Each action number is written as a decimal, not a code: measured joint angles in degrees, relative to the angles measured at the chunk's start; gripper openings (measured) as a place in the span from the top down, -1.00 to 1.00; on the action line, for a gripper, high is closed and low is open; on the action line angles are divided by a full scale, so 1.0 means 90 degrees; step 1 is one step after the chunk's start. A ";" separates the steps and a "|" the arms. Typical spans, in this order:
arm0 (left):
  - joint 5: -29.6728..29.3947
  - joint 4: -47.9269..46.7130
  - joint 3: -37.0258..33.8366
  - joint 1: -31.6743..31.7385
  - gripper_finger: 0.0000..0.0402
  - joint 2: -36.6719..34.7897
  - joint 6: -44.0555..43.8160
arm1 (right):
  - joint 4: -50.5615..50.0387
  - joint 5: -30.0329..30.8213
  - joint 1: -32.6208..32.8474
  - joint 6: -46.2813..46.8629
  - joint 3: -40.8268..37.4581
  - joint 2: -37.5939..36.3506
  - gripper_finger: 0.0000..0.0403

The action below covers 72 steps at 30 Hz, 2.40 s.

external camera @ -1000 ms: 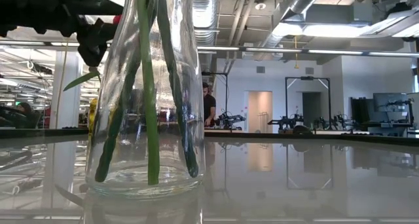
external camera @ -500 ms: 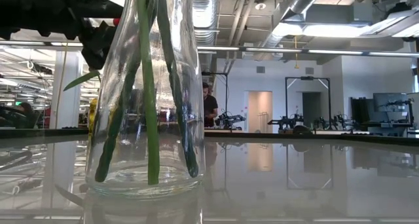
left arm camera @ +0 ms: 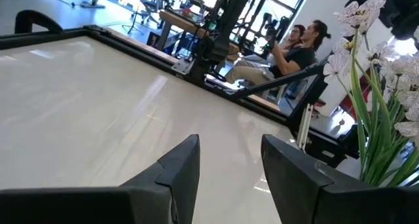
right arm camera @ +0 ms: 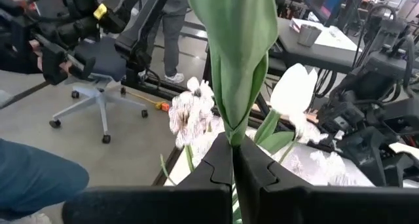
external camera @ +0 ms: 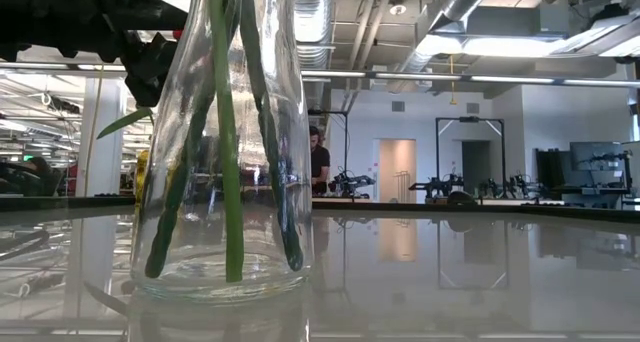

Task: Sort flowers into vase by color
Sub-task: Put the white tulip into the transparent vase

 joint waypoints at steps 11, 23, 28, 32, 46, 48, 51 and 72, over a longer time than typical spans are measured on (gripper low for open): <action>0.0002 -0.0007 0.0000 0.0000 0.25 0.0000 0.0007 | -0.0432 -0.0047 -0.0024 0.0310 0.0205 -0.0017 0.87; 0.0017 -0.0009 0.0000 0.0000 0.25 0.0000 0.0029 | -0.0473 -0.0053 -0.0034 0.0335 0.0204 0.0027 0.87; 0.0019 -0.0009 0.0000 0.0000 0.25 0.0000 0.0032 | -0.0429 -0.0054 -0.0007 0.0303 0.0204 0.0000 0.87; 0.0019 -0.0009 0.0000 0.0000 0.25 0.0000 0.0032 | -0.0412 -0.0068 -0.0009 0.0290 0.0204 0.0000 0.87; 0.0029 -0.0015 0.0000 0.0000 0.25 0.0000 0.0034 | 0.0393 -0.0716 -0.0385 -0.0032 0.0200 0.0167 0.87; 0.0033 -0.0038 0.0002 0.0000 0.25 -0.0002 0.0034 | 0.0513 -0.0739 -0.0429 -0.0079 0.0194 0.0185 0.87; 0.0051 -0.0072 0.0002 0.0000 0.25 -0.0002 0.0034 | 0.0682 -0.0755 -0.0489 -0.0170 0.0197 0.0189 0.87; 0.0148 -0.0262 0.0002 0.0000 0.25 -0.0002 0.0312 | 0.0443 -0.1081 -0.0925 0.0175 0.0197 0.0351 0.87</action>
